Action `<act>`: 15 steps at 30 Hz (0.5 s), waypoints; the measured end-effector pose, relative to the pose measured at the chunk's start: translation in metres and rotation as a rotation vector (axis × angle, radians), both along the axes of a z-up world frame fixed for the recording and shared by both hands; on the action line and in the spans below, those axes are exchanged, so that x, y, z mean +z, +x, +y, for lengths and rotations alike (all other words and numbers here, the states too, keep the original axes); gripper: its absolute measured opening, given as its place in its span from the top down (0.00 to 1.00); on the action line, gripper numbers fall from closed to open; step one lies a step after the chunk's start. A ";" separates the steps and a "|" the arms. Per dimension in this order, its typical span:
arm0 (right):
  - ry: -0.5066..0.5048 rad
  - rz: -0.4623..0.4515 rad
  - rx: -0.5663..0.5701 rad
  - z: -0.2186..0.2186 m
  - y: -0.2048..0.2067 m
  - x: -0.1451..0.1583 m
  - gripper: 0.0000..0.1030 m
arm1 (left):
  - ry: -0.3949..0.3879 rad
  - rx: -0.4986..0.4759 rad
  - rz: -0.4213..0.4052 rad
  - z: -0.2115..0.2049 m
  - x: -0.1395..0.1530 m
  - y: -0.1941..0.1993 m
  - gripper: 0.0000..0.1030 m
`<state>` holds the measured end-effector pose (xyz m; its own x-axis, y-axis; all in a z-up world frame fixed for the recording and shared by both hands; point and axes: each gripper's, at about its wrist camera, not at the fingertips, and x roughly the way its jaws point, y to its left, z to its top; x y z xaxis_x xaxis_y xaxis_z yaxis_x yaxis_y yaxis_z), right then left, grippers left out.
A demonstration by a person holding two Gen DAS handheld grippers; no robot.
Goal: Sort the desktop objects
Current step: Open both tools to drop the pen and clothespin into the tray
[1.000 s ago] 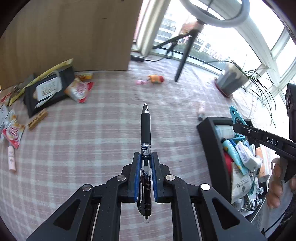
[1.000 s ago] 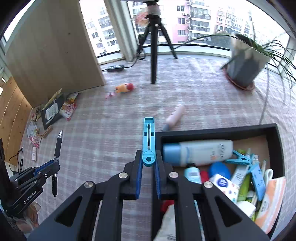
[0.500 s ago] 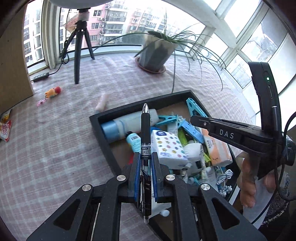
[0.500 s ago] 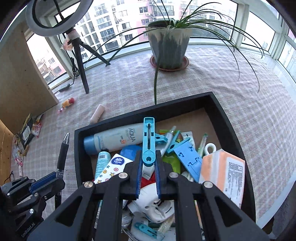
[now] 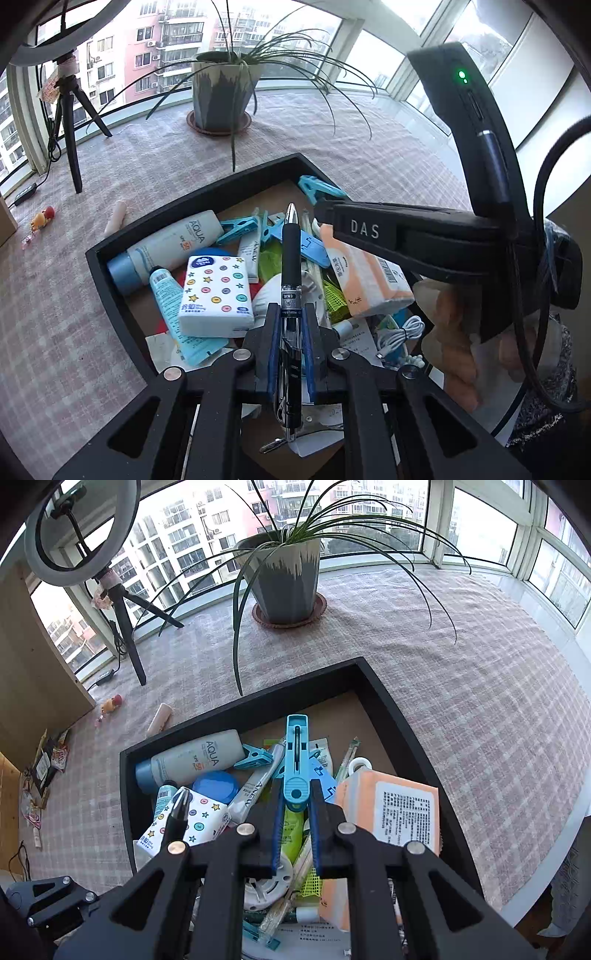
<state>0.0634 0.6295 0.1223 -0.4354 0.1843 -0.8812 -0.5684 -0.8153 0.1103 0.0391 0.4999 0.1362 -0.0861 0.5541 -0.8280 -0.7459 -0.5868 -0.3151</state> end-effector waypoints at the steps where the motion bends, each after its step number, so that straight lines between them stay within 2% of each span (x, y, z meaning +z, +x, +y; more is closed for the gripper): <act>1: -0.003 -0.004 0.000 0.001 0.000 0.000 0.80 | -0.004 -0.011 -0.004 0.002 0.000 0.003 0.83; 2: 0.000 -0.001 -0.007 0.000 0.002 0.001 0.68 | -0.008 -0.014 -0.003 0.003 0.000 0.005 0.78; 3: 0.007 0.007 -0.011 0.000 0.003 0.003 0.63 | -0.006 -0.011 0.006 0.002 0.002 0.006 0.67; 4: 0.014 0.013 -0.012 -0.001 0.004 0.005 0.59 | -0.004 -0.010 0.017 0.001 0.004 0.007 0.63; 7: 0.015 0.021 -0.007 -0.005 0.003 0.008 0.59 | -0.002 0.009 0.037 -0.006 0.009 0.004 0.63; 15: 0.016 0.027 0.040 -0.025 -0.019 0.011 0.59 | 0.001 0.126 0.017 -0.047 0.003 -0.031 0.63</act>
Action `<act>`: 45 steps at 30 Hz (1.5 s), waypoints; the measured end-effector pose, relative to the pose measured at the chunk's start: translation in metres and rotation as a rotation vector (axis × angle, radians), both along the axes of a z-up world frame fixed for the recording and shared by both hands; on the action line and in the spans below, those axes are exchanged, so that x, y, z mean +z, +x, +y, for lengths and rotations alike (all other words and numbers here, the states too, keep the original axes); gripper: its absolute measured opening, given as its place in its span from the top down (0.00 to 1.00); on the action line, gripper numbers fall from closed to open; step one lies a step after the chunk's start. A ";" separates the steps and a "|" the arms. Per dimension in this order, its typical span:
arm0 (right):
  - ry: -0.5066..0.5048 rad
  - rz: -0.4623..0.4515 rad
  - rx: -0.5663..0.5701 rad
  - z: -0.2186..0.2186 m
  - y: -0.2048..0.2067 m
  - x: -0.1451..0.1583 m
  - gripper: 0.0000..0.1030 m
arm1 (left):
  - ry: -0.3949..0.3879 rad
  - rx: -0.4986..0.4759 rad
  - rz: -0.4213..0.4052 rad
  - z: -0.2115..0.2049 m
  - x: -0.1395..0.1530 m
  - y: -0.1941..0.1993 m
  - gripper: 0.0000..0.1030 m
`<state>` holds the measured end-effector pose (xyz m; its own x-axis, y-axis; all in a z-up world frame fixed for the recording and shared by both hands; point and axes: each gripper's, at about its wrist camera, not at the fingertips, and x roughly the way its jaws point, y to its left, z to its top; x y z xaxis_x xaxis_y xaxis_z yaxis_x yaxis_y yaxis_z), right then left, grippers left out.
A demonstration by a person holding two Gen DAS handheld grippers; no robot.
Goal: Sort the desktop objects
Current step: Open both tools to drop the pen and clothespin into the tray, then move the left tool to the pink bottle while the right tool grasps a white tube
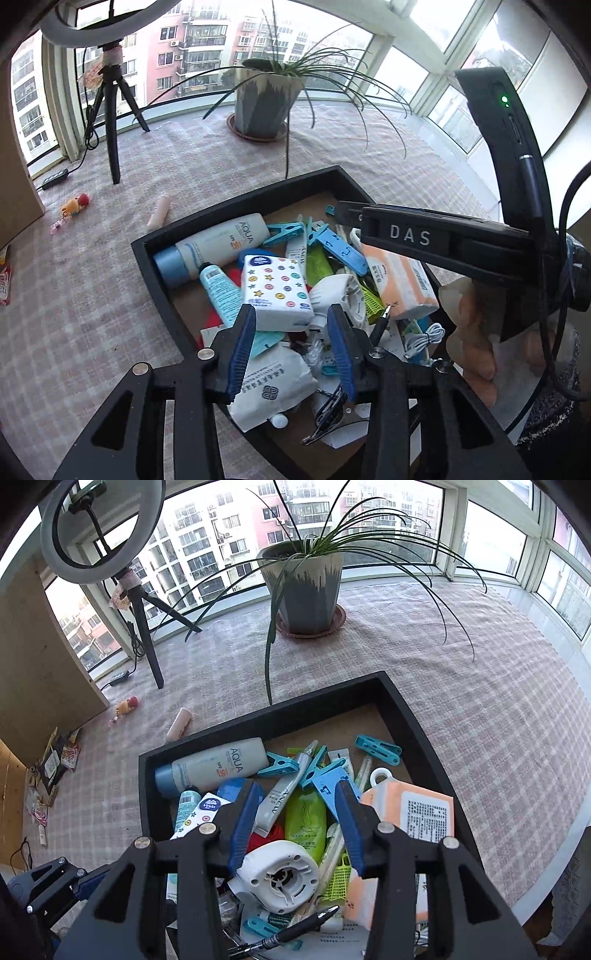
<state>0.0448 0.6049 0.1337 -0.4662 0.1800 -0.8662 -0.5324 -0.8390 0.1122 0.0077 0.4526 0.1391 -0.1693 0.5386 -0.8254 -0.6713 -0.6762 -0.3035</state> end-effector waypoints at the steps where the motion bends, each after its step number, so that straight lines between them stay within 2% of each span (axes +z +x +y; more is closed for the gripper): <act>1: -0.001 0.001 0.012 -0.003 -0.005 0.001 0.59 | -0.001 0.019 -0.001 -0.007 -0.001 -0.005 0.63; 7: -0.006 0.004 0.086 -0.032 -0.042 0.005 0.59 | -0.020 0.144 -0.002 -0.057 -0.010 -0.040 0.63; 15: -0.058 -0.053 0.188 -0.068 -0.108 -0.014 0.59 | -0.050 0.384 -0.010 -0.163 -0.029 -0.088 0.63; 18: -0.071 -0.081 0.198 -0.074 -0.132 -0.022 0.59 | -0.067 0.480 -0.012 -0.209 -0.038 -0.102 0.63; 23: -0.097 -0.138 0.204 -0.078 -0.171 -0.035 0.63 | -0.065 0.653 -0.068 -0.290 -0.059 -0.121 0.63; 26: -0.111 -0.183 0.193 -0.080 -0.192 -0.049 0.67 | -0.074 0.727 -0.075 -0.329 -0.068 -0.124 0.63; 30: -0.136 -0.226 0.168 -0.079 -0.211 -0.067 0.67 | -0.078 0.816 -0.098 -0.374 -0.078 -0.127 0.63; 33: -0.124 -0.260 0.147 -0.079 -0.221 -0.079 0.67 | -0.087 0.876 -0.101 -0.401 -0.083 -0.129 0.63; 37: -0.103 -0.303 0.130 -0.079 -0.227 -0.091 0.67 | -0.105 0.943 -0.120 -0.433 -0.091 -0.129 0.55; 43: -0.110 -0.346 0.127 -0.081 -0.234 -0.106 0.67 | -0.121 0.974 -0.138 -0.452 -0.103 -0.134 0.55; 45: -0.134 -0.358 0.121 -0.080 -0.234 -0.113 0.71 | -0.129 0.978 -0.145 -0.455 -0.108 -0.135 0.55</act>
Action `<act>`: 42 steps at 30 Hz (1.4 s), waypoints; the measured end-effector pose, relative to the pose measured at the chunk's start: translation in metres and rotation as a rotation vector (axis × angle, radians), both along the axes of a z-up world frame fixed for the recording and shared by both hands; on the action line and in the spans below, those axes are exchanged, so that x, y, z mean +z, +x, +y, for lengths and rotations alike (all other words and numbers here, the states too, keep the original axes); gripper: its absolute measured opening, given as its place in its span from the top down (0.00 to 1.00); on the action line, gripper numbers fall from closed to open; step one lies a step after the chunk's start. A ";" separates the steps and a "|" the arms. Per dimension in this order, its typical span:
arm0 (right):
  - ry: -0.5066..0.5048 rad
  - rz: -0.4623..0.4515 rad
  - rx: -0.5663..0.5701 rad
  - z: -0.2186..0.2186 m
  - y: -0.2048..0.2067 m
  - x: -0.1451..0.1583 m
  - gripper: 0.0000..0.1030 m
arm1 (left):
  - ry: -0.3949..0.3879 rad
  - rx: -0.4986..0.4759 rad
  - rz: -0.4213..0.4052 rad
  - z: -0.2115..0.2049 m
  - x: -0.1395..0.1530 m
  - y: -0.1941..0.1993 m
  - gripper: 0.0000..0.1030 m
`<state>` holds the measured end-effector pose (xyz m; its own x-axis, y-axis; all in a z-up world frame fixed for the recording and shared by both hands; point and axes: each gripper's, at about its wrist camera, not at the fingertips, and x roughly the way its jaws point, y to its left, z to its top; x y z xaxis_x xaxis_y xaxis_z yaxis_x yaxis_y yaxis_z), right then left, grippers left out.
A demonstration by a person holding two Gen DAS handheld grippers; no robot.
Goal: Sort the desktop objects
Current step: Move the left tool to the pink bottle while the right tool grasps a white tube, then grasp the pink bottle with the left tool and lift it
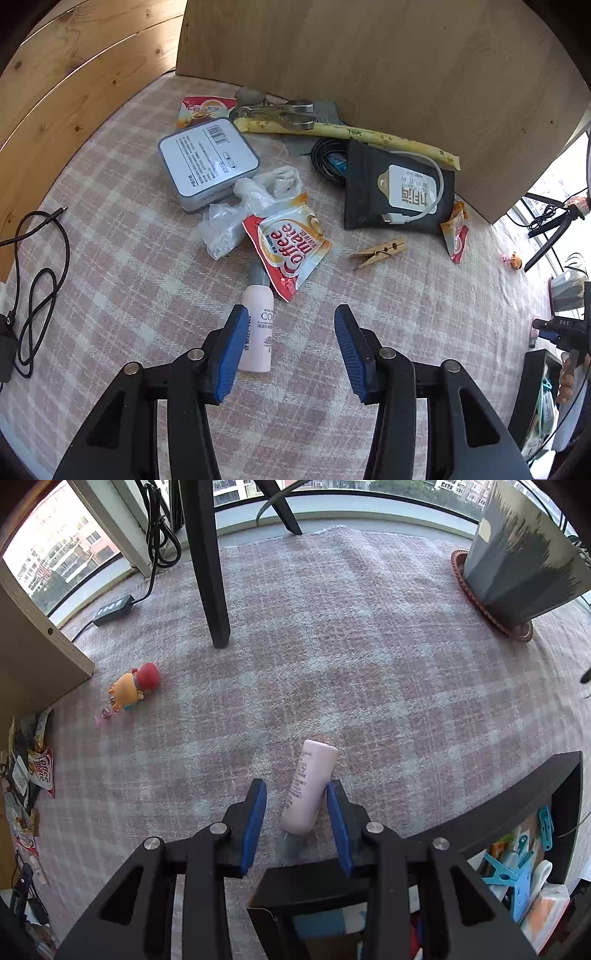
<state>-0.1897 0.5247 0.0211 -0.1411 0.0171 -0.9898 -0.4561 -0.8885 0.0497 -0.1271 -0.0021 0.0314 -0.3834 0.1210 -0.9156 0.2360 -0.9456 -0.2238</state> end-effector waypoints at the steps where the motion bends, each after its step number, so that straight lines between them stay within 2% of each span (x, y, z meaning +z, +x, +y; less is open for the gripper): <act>1: -0.014 -0.005 -0.006 0.000 0.000 -0.003 0.75 | -0.001 0.000 -0.005 -0.001 -0.003 -0.001 0.55; 8: -0.016 0.015 0.001 -0.002 -0.001 -0.002 0.81 | -0.006 0.012 -0.025 -0.007 -0.016 -0.005 0.58; 9: -0.026 0.020 0.005 -0.003 -0.001 -0.002 0.81 | -0.006 0.016 -0.023 -0.008 -0.017 -0.005 0.62; 12: -0.056 0.032 0.020 -0.010 0.000 -0.001 0.81 | -0.032 0.030 -0.025 -0.009 -0.021 -0.005 0.82; 17: -0.105 0.047 0.085 -0.041 0.001 0.001 0.81 | -0.019 0.029 -0.010 -0.009 -0.021 0.000 0.81; 21: -0.089 0.067 0.157 -0.073 0.003 0.006 0.81 | 0.010 0.020 -0.003 -0.006 -0.020 0.010 0.82; 24: -0.131 0.069 0.189 -0.093 0.008 0.005 0.81 | 0.025 0.002 0.001 0.003 -0.020 0.021 0.82; 30: -0.135 0.110 0.236 -0.122 0.023 0.020 0.81 | 0.064 -0.033 0.004 0.019 -0.015 0.040 0.82; 36: -0.156 0.172 0.237 -0.119 0.050 0.051 0.81 | 0.093 -0.104 0.027 0.053 0.002 0.050 0.82; 38: -0.154 0.189 0.229 -0.101 0.064 0.060 0.81 | 0.102 -0.146 0.042 0.073 0.011 0.051 0.82; 39: -0.154 0.194 0.240 -0.105 0.069 0.062 0.81 | 0.106 -0.170 0.050 0.084 0.016 0.051 0.82; 42: -0.137 0.217 0.207 -0.068 0.083 0.074 0.81 | 0.122 -0.247 0.071 0.121 0.032 0.049 0.82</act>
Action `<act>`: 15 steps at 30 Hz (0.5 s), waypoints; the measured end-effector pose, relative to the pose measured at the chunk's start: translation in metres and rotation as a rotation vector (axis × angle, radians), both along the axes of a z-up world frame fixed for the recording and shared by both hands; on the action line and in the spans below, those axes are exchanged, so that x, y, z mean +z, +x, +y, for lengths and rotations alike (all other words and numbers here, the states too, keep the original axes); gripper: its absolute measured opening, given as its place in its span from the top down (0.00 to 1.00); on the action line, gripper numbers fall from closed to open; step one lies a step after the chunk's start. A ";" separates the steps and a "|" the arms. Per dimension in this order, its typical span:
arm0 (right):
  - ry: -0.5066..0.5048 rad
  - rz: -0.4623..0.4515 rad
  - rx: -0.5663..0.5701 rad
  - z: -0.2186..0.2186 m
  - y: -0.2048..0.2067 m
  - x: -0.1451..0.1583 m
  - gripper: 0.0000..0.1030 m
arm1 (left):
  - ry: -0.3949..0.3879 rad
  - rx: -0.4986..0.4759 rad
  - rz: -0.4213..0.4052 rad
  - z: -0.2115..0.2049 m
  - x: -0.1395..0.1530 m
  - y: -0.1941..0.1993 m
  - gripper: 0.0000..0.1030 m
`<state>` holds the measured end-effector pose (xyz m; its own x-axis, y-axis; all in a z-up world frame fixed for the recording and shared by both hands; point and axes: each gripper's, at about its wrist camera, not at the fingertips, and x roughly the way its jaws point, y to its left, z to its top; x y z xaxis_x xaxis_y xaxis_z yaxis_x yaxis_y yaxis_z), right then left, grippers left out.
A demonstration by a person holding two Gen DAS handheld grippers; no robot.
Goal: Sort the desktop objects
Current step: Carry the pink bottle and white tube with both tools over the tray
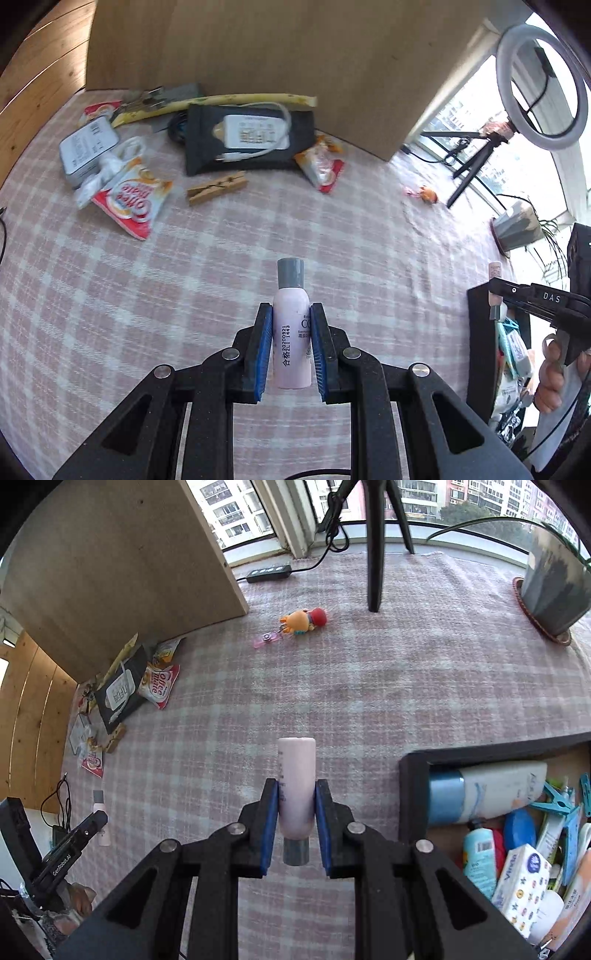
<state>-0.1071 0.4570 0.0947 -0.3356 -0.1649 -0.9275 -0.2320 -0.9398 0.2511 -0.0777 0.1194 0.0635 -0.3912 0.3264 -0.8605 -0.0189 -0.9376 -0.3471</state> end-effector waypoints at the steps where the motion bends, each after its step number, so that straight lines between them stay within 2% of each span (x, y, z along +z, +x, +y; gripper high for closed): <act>1: 0.001 0.006 -0.015 0.010 0.008 0.001 0.81 | 0.006 -0.027 0.007 0.009 0.004 -0.002 0.82; 7: 0.047 0.039 -0.128 0.059 0.039 0.015 0.81 | 0.046 -0.195 0.032 0.094 0.025 -0.005 0.82; 15: 0.089 0.041 -0.295 0.133 0.102 0.019 0.81 | 0.059 -0.476 0.058 0.215 0.051 0.032 0.82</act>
